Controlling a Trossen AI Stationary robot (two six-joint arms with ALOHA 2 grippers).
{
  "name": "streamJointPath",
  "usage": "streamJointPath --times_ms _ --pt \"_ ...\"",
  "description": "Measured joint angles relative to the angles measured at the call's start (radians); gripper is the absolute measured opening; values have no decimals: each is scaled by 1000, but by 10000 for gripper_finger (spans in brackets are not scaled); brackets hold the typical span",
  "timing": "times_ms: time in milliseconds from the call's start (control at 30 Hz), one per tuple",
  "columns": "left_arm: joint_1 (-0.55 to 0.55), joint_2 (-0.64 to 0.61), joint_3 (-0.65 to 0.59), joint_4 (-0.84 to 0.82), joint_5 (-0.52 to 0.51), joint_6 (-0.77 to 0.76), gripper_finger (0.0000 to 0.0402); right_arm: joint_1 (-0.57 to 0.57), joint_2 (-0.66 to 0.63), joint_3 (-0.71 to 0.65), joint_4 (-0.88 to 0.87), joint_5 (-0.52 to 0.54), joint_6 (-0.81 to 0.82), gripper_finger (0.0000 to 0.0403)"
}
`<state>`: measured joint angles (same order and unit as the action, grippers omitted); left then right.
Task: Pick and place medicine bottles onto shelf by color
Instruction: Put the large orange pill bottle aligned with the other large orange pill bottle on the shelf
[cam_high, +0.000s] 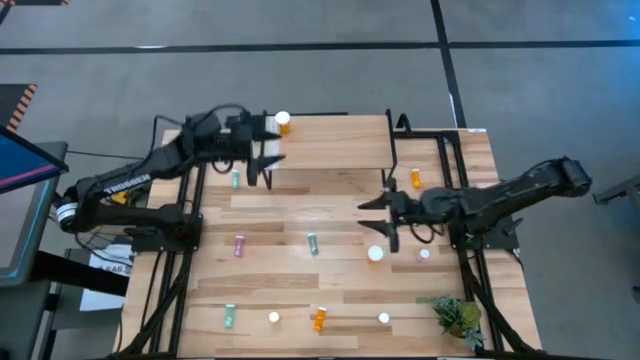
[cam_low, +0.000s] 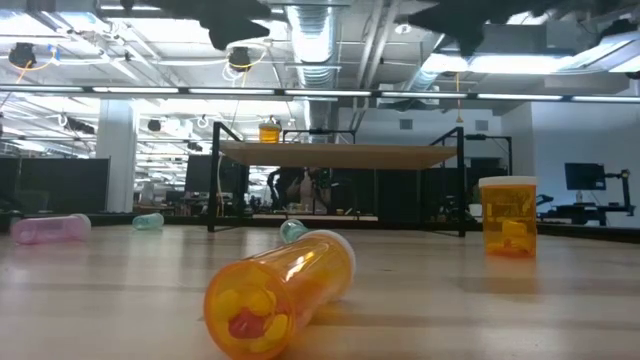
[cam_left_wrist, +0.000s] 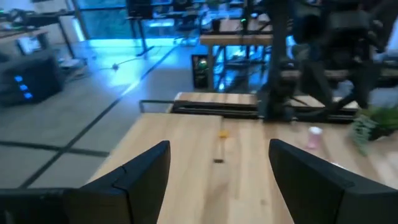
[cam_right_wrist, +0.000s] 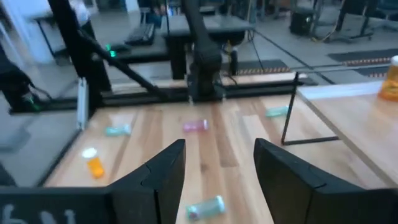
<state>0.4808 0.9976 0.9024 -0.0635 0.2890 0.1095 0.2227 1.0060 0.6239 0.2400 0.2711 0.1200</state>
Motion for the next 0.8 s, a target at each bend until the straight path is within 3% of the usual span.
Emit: streamJointPath --times_ms 233,533,800 --pt "-84 -12 -146 200 70 -29 261 159 -79 -24 -64 162 50 188" --pt "-129 62 -166 209 101 16 261 283 71 -24 -108 432 200 171" --pt "-126 115 -166 269 110 55 261 282 163 -24 -83 470 264 160"
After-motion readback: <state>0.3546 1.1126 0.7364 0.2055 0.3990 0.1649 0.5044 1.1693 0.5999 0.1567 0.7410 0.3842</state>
